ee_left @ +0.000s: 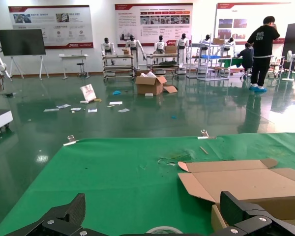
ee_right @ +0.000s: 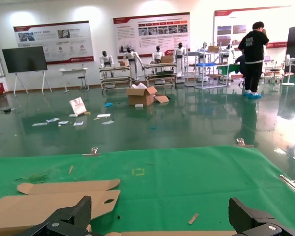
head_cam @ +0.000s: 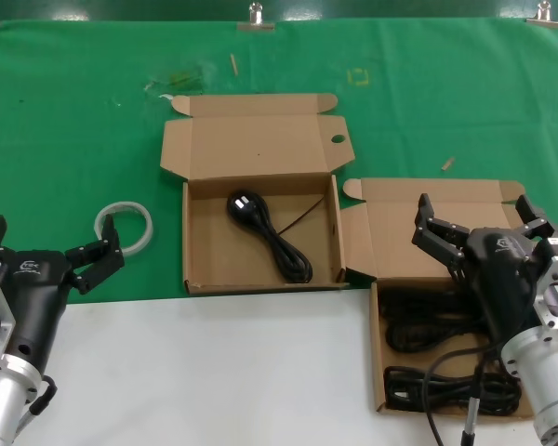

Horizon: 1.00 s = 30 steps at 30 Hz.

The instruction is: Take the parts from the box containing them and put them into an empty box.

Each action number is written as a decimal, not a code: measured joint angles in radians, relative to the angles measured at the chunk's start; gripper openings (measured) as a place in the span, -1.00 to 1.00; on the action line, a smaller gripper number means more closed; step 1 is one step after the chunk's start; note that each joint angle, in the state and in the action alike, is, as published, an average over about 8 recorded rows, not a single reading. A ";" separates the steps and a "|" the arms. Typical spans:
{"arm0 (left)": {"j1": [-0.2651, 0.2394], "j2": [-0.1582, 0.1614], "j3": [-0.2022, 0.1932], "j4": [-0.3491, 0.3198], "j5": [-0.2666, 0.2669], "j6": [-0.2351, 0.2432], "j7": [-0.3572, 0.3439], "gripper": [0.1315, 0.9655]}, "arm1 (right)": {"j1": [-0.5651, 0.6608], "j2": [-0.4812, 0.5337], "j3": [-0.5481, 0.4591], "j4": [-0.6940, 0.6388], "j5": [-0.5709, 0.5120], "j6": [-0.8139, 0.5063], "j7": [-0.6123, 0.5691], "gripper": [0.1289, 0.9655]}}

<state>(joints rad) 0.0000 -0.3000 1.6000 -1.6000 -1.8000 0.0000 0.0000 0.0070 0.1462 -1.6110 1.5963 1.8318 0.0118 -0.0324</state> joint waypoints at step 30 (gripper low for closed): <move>0.000 0.000 0.000 0.000 0.000 0.000 0.000 1.00 | 0.000 0.000 0.000 0.000 0.000 0.000 0.000 1.00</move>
<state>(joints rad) 0.0000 -0.3000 1.6000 -1.6000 -1.8000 0.0000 0.0000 0.0070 0.1462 -1.6110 1.5963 1.8318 0.0118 -0.0324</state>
